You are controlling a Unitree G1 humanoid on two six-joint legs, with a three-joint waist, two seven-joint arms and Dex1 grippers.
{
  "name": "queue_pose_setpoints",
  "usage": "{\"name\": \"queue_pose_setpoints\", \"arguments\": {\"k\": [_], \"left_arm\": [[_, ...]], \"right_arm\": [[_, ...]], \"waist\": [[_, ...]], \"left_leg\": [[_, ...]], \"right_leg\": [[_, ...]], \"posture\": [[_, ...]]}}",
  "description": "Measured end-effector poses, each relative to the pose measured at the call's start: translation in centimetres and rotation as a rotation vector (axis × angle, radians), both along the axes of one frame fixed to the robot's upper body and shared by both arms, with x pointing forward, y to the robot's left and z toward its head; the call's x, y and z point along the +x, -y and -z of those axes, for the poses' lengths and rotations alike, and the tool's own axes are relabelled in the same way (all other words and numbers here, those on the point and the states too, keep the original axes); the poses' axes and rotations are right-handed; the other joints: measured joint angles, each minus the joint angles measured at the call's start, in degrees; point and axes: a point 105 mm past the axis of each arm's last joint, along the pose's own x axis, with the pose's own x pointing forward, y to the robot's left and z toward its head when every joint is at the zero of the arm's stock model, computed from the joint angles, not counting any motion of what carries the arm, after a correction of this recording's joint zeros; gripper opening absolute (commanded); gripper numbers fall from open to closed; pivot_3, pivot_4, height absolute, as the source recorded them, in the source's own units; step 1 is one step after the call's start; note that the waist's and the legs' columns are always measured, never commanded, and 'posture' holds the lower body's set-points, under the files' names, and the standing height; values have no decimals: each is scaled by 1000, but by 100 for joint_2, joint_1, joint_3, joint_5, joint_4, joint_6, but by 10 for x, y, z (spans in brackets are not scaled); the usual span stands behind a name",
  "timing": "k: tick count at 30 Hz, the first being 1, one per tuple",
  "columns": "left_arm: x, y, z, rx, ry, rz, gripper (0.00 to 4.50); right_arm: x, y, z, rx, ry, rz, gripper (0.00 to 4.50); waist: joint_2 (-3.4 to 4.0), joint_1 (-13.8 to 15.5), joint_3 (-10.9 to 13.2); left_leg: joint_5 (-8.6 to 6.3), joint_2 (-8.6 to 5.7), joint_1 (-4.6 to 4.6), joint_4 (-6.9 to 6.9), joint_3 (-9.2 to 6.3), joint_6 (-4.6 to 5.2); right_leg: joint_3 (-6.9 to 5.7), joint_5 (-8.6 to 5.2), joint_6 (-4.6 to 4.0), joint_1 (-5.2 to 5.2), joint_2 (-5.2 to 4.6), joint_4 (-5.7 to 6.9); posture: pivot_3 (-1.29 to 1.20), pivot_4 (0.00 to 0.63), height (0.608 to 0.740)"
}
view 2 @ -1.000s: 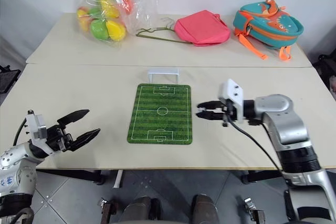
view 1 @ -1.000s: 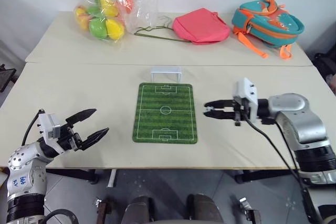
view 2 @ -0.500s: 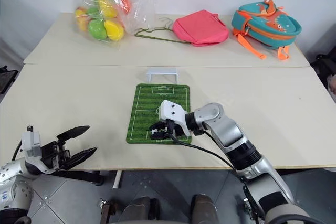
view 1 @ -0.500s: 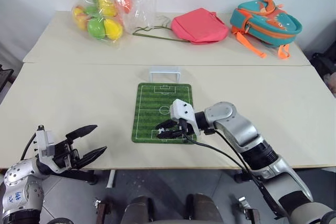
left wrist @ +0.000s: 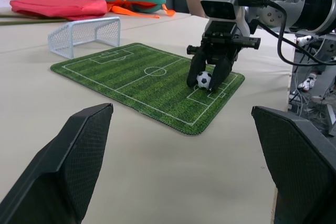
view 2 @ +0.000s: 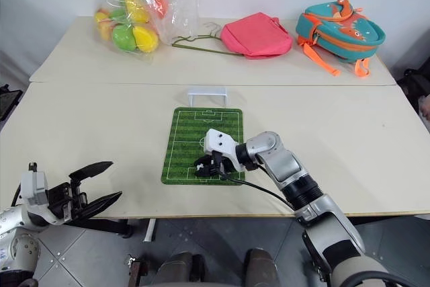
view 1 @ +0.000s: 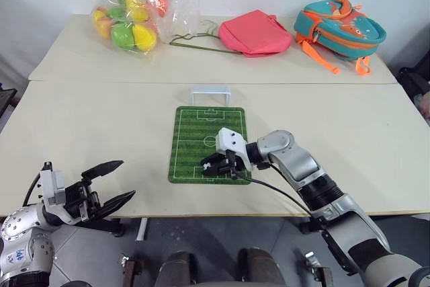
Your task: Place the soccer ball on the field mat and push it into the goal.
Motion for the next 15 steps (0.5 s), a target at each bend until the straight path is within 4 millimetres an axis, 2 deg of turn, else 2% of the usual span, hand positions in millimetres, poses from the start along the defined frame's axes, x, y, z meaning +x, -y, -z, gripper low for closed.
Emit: {"name": "queue_pose_setpoints", "arguments": {"k": [1,7,11,15], "left_arm": [[0,0,0,1,3,-1,4500],[4,2,-3,0,19,-3,4500],[7,2,-3,-1,20,-1,4500],[8,1,-1,-8,12,-7,4500]], "right_arm": [[0,0,1,-2,0,1,1776],[0,-1,2,-2,-3,0,3811],[-2,-1,-1,4,4,-10,3811],[-10,-4,-15,20,41,-58,3811]], "waist": [[0,0,0],[0,0,0],[0,1,0],[1,3,0]], "left_leg": [[0,0,0,0,0,0],[0,-1,0,0,0,0],[0,0,0,0,0,0],[0,3,0,0,0,0]], "right_leg": [[0,0,0,0,0,0],[0,0,0,0,0,0],[0,0,0,0,0,0],[0,0,0,-1,0,0]], "posture": [[0,150,740],[0,150,740],[0,150,740],[0,150,740]]}}
